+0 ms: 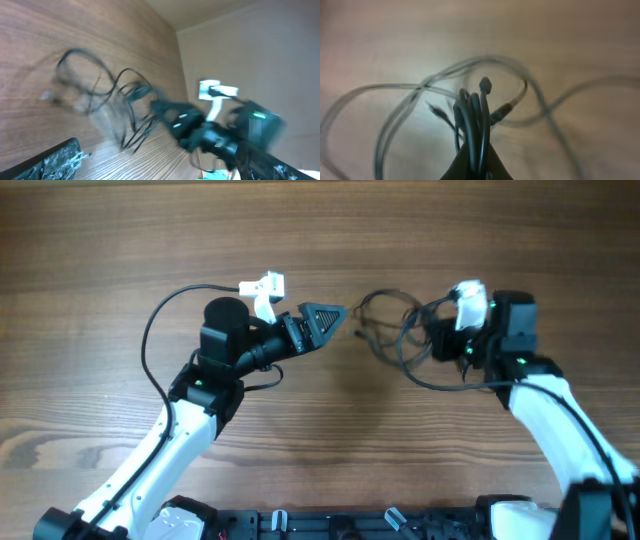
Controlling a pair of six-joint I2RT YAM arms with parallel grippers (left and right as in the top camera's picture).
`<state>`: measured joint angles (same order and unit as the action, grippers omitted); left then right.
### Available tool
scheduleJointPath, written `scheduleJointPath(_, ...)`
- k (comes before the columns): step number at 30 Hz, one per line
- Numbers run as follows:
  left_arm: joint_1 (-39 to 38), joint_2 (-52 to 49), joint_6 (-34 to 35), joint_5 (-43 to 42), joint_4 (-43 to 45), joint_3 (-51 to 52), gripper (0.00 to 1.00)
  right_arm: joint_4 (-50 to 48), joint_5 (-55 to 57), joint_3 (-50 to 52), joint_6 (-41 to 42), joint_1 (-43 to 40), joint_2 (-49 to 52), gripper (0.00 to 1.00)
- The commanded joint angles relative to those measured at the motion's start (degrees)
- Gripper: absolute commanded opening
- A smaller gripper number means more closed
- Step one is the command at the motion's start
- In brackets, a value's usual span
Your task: Untangle cables
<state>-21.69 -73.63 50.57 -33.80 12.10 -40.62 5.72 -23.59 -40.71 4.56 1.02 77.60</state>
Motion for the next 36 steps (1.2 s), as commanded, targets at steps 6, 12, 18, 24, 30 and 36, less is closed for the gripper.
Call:
scheduleJointPath(6, -6.01, -4.66, 17.49, 13.11, 3.41, -0.63, 1.00, -8.72, -7.48, -1.36, 13.64, 0.04, -8.46, 0.04)
scheduleJointPath(12, -12.55, -6.25, 39.52, 30.05, 3.65, -0.63, 1.00, -8.63, -13.05, -1.33, 15.78, 0.04, -8.46, 0.04)
scheduleJointPath(18, -20.65, -12.07, 50.93, 40.19, 8.04, -0.63, 0.91, -8.74, -19.52, -1.33, 21.42, 0.04, -8.46, 0.04)
scheduleJointPath(24, -22.21, -21.86, 50.90, 39.87, 24.20, -0.63, 0.49, -8.66, -24.98, -1.33, 21.57, 0.09, -8.46, 0.04)
scheduleJointPath(30, -22.23, -23.47, 47.08, 32.59, 19.82, -0.63, 0.04, -8.59, -15.56, -1.33, 20.92, 0.07, -8.46, 0.04)
scheduleJointPath(36, -20.13, -23.06, 28.81, 19.71, 17.42, -0.63, 0.04, -6.32, 5.95, -1.33, 23.96, 0.02, -8.46, 0.09)
